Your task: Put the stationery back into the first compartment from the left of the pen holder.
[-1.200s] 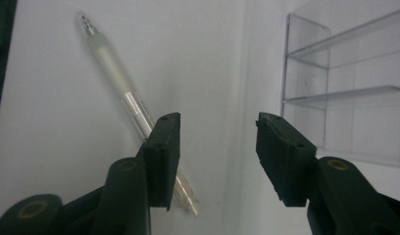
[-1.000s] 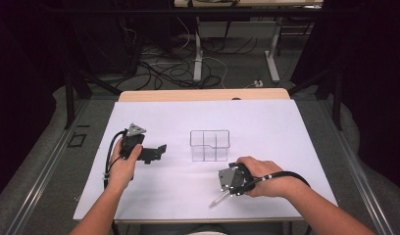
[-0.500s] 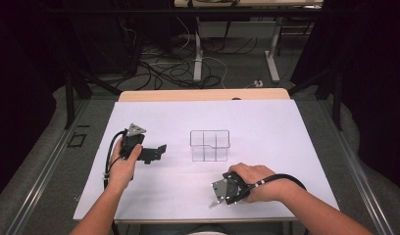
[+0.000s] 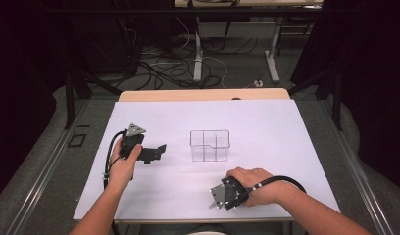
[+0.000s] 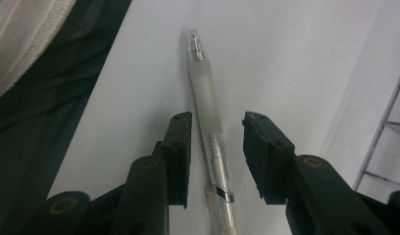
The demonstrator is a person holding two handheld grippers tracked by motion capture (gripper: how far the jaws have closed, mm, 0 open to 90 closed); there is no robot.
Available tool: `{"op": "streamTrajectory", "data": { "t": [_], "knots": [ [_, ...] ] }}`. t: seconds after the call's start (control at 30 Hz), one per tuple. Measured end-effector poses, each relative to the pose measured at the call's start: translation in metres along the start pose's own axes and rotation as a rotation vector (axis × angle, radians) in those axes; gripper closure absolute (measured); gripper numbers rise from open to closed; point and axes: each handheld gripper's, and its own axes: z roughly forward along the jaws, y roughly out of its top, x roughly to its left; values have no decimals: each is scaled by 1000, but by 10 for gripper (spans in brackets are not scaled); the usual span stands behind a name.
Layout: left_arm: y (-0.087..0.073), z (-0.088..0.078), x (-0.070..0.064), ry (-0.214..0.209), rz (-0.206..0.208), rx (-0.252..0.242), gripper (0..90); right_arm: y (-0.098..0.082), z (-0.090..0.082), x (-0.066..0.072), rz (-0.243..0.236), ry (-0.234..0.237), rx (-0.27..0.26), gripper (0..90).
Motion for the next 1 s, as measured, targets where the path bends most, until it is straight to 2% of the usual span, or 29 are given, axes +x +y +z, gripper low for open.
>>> {"op": "streamTrajectory", "data": {
  "t": [0.07,0.13,0.2,0.23,0.37,0.47,0.5,0.57,0.63,0.67,0.77,0.8,0.83,0.87,0.97,1.0],
  "knots": [
    [0,0,0,-1,0,0,8,0,2,1,2,7,-6,637],
    [0,0,0,-1,-1,0,8,2,3,0,-7,29,13,637],
    [0,1,0,-1,-7,-4,8,2,6,2,-1,17,5,635],
    [0,1,0,0,-6,-4,8,2,7,1,-18,23,10,635],
    [0,0,0,0,-6,-5,8,3,8,2,-14,30,19,644],
    [0,1,0,-1,-5,-4,8,3,8,0,-21,55,30,674],
    [0,1,0,0,-6,-5,8,3,8,1,-27,41,24,687],
    [0,1,0,0,-7,-5,8,4,9,0,-44,43,34,724],
    [0,1,0,0,-7,-5,8,5,9,2,-42,34,33,768],
    [0,0,0,1,-7,-4,8,5,9,1,-62,28,38,783],
    [0,0,1,2,-8,-6,8,6,9,1,-74,53,57,794],
    [0,0,1,3,-8,-6,8,6,11,4,-76,-6,28,795],
    [0,0,1,3,-8,-5,8,6,10,2,-79,29,43,795],
    [0,1,1,3,-7,-5,8,7,9,2,-84,40,63,795],
    [0,1,1,4,-9,-5,8,6,10,3,-86,30,41,796],
    [0,1,1,2,-8,-4,8,6,10,3,-87,26,51,797]
  ]
}}
